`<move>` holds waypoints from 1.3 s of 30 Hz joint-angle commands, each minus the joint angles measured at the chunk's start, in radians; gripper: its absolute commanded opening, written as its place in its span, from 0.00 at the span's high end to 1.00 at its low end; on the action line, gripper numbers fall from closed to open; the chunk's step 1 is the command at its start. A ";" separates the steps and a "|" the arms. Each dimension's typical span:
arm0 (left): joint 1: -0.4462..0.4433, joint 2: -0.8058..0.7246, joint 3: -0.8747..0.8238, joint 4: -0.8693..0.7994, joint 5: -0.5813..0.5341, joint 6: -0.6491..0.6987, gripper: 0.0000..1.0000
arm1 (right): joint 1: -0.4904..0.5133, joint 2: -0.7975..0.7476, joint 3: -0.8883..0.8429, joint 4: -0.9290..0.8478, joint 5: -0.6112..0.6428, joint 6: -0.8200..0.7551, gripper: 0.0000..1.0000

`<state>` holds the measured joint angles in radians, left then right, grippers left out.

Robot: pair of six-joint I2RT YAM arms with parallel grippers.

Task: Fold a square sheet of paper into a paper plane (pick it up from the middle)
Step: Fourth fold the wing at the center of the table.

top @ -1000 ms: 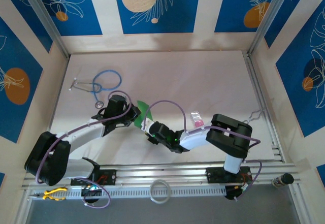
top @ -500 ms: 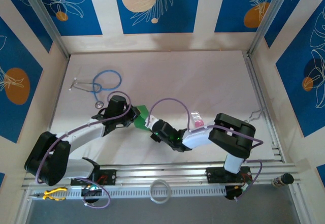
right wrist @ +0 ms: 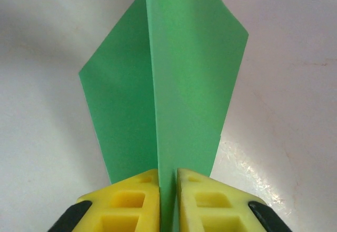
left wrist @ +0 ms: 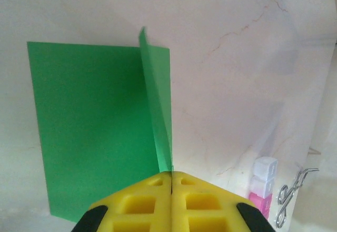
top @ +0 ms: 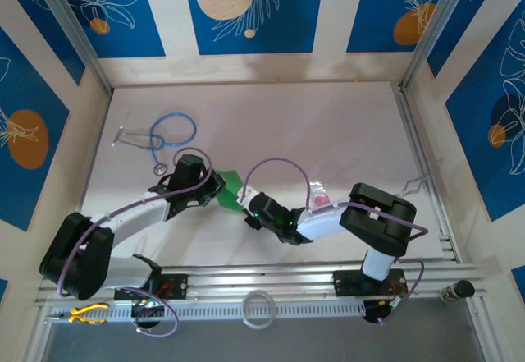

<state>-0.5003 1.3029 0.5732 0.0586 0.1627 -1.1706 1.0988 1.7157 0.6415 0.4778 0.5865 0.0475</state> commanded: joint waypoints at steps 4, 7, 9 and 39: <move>0.000 0.007 0.032 -0.022 -0.015 0.013 1.00 | -0.006 -0.032 -0.020 0.005 -0.002 0.040 0.82; 0.002 0.007 0.034 -0.026 -0.017 0.015 1.00 | -0.007 -0.035 -0.026 0.001 -0.002 0.044 0.82; 0.002 0.006 0.036 -0.030 -0.017 0.018 1.00 | -0.010 -0.036 -0.028 -0.002 -0.001 0.045 0.82; 0.012 -0.083 0.039 -0.137 -0.079 0.037 0.62 | -0.042 0.023 0.029 -0.066 -0.172 0.195 0.95</move>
<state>-0.4976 1.2438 0.5922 -0.0399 0.1165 -1.1435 1.0615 1.7195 0.6453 0.4244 0.4511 0.1974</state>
